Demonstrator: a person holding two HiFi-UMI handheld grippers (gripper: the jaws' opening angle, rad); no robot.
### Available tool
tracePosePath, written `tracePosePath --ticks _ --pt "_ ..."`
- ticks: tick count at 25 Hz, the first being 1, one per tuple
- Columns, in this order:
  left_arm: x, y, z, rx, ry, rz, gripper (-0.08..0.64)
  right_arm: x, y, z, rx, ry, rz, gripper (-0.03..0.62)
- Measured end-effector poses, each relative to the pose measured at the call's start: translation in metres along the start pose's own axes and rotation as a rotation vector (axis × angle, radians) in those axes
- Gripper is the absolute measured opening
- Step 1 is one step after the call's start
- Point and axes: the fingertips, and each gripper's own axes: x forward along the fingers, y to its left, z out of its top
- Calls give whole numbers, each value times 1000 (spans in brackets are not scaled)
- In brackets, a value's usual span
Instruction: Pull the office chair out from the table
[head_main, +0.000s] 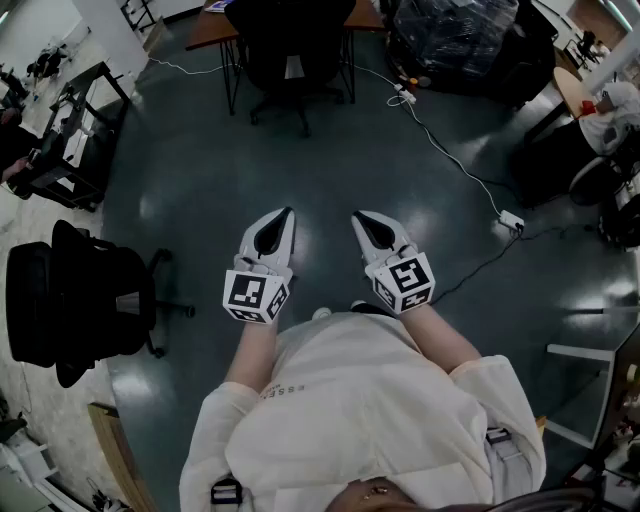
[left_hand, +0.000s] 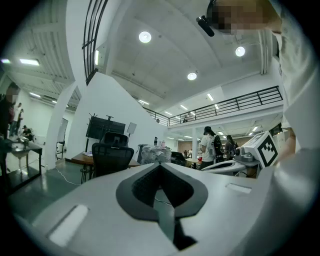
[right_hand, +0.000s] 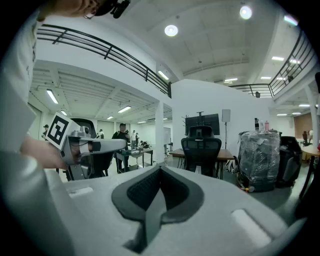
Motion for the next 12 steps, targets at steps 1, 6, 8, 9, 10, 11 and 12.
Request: tracePosePath --ticks 1,6,8,9,10,11,12 --pt "0 0 0 0 0 0 15 0 0 0 7 1 0 -11" --pt "-2 5 1 -5 -5 0 15 2 0 1 17 2 -6 -11" --pt "-3 7 1 -6 -8 0 15 3 -1 1 17 2 -14 -11" --pt "-3 7 2 -6 -10 -2 15 4 -2 2 17 1 -19 -11" --pt "-3 8 2 -7 -10 -3 15 4 -2 2 19 0 -25 -11" --pt "-4 9 1 -8 -9 -4 15 5 -2 2 21 -3 -32 -11" --pt "-4 9 1 -10 -6 -6 15 5 -3 2 25 -7 -41 -11"
